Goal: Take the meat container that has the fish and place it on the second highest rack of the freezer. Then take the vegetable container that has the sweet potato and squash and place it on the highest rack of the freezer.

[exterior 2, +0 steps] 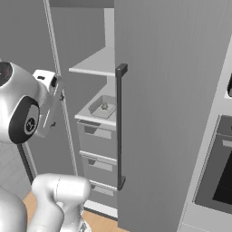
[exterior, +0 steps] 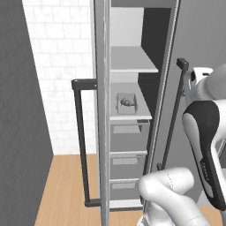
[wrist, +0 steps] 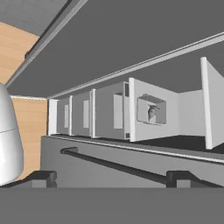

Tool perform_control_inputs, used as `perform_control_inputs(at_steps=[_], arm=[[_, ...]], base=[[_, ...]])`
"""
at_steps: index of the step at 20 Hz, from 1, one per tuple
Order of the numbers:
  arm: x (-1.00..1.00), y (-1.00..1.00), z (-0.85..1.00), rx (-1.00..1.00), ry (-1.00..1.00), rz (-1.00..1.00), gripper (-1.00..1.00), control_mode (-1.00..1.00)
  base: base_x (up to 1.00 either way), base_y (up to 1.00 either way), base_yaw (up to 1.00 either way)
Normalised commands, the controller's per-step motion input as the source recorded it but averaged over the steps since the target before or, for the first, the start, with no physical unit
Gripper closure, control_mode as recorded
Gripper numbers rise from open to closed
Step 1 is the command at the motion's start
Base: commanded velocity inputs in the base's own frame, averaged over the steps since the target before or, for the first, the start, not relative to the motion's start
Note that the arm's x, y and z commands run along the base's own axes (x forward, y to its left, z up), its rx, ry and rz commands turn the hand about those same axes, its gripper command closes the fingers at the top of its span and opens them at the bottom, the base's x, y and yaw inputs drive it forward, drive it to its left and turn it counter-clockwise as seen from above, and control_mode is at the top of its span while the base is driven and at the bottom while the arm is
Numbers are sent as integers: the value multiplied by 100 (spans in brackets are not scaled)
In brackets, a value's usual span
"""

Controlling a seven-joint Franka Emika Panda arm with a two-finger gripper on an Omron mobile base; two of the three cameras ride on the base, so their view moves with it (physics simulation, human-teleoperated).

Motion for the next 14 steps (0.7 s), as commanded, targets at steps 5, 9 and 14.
perform_control_inputs(at_steps=[5,9,14], arm=[[0,0,0,0,0,0,-100,-100],[0,0,0,0,0,0,-100,-100],[0,0,0,0,0,0,-100,-100]], base=[[0,0,0],[0,0,0],[0,0,0]])
